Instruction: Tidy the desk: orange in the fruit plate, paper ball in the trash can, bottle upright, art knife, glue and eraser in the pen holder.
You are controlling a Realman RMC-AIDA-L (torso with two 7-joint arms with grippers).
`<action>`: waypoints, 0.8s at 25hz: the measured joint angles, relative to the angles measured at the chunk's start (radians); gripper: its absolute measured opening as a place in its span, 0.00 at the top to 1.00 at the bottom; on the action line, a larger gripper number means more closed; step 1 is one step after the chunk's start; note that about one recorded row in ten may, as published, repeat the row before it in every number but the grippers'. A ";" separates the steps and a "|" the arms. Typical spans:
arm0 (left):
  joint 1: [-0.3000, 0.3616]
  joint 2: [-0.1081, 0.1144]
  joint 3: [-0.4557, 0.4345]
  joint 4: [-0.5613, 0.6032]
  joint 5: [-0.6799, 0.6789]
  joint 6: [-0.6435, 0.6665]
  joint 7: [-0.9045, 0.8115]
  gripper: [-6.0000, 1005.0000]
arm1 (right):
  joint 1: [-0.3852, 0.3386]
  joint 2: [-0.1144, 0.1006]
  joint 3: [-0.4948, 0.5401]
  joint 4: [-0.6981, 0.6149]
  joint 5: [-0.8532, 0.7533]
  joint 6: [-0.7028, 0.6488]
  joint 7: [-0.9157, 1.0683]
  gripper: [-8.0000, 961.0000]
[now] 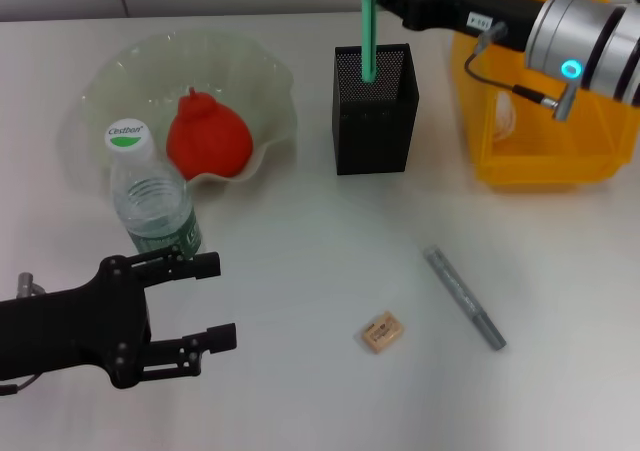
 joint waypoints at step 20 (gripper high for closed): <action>0.018 0.017 -0.006 0.000 0.000 0.021 -0.002 0.22 | -0.169 -0.046 0.002 -0.866 -0.470 -0.432 0.656 0.29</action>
